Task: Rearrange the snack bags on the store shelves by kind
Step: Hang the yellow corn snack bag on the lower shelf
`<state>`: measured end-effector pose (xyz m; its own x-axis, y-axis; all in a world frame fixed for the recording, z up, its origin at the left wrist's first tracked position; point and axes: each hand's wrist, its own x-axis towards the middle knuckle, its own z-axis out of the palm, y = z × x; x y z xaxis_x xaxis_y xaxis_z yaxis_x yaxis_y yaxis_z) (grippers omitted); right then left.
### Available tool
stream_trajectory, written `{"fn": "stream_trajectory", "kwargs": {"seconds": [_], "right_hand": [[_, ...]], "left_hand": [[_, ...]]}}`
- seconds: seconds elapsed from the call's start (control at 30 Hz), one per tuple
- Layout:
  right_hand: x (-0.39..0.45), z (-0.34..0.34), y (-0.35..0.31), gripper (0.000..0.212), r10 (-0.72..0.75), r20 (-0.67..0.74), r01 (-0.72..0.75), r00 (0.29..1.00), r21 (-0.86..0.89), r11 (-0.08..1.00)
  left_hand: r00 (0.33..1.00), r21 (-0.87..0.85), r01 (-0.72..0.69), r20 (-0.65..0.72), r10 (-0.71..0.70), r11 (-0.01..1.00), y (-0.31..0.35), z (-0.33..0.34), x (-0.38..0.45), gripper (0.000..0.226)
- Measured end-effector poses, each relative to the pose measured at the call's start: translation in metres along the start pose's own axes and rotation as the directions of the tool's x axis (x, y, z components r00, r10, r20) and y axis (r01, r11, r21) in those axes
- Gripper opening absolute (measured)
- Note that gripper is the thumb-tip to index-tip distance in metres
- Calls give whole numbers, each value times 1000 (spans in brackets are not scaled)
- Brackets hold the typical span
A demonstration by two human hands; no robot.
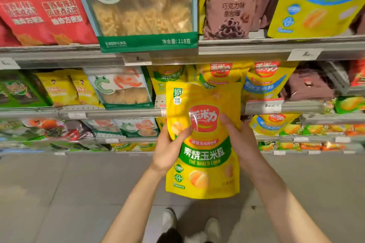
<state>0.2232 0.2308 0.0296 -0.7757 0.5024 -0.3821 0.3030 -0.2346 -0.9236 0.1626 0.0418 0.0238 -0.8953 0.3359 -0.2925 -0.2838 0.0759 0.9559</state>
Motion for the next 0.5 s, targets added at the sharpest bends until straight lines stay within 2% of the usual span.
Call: {"fn": "stream_trajectory", "kwargs": {"seconds": [0.1,0.23,0.37,0.4,0.5], "right_hand": [[19,-1,-1,32,-13,23,13,1000,-14,1000],[41,16,-6,32,17,77,-11,997,-72,997],[62,42,-15,57,21,150,-1,988,-132,991],[66,47,-16,57,18,180,10,984,-154,988],[72,56,-9,28,-22,273,99,962,-272,957]], "left_hand": [[1000,4,5,15,-5,1000,4,-1,15,31],[999,22,1,38,-2,1000,8,-18,37,33],[1000,-42,21,-3,-21,999,12,-41,66,20],[1000,-53,24,-17,-25,998,13,-47,77,21],[998,-56,-14,-66,10,998,16,-63,106,35]]}}
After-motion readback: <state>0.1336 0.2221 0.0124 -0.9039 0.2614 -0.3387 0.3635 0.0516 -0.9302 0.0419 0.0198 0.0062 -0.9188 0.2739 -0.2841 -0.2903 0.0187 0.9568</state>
